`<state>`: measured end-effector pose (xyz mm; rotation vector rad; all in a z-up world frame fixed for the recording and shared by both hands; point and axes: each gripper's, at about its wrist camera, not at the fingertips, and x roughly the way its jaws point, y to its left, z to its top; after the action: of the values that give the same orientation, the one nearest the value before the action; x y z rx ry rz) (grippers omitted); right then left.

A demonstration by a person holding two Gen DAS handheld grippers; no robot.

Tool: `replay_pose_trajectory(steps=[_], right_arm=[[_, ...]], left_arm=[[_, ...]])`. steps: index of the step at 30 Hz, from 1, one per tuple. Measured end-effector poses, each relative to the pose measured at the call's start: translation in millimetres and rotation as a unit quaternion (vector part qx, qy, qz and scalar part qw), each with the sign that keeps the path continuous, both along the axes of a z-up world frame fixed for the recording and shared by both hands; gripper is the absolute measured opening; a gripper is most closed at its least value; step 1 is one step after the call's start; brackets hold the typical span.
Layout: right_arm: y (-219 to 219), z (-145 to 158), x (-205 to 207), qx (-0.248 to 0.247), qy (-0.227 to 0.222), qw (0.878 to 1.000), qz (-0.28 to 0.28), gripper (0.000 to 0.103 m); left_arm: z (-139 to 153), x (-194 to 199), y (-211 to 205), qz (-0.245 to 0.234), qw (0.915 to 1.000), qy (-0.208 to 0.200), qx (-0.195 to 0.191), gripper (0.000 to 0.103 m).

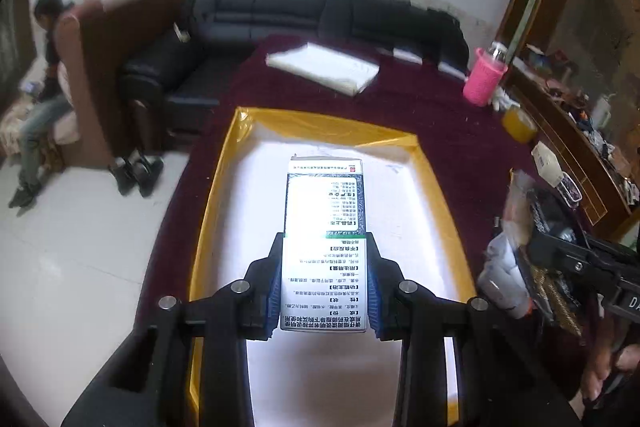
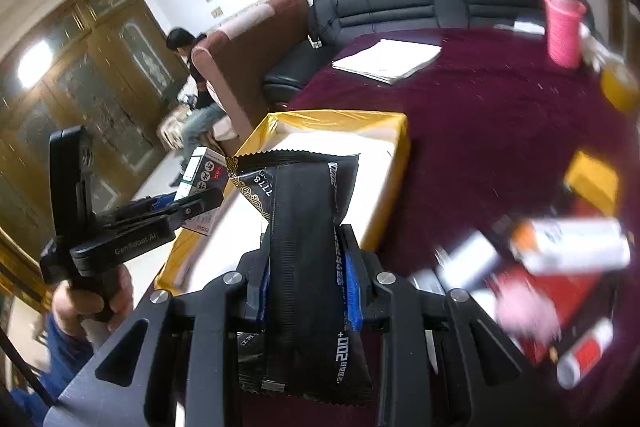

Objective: Organize objects
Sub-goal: 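Carry both items to yellow-rimmed tray, left tool releasing the box inside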

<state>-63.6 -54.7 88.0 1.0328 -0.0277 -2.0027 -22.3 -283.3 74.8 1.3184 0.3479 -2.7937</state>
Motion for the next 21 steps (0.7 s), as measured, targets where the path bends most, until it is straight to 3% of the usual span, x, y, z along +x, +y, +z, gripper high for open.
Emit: replay_pose_trajectory(steps=[10,15,21], right_arm=[[-109,-32,-66,0.083,-0.053,0.995,-0.013,0.026],[-137,-50,-98,0.088,-0.098,0.991,-0.033,0.026],[-159,-65,-113,0.104,-0.104,0.987,-0.061,0.026]], left_arm=[[-43,-78,-29,0.000,0.9963,-0.085,-0.006,0.030],[-52,-88,-43,0.008,0.9958,-0.092,0.003,0.030],[-51,-90,-54,0.006,0.9968,-0.079,0.014,0.030]])
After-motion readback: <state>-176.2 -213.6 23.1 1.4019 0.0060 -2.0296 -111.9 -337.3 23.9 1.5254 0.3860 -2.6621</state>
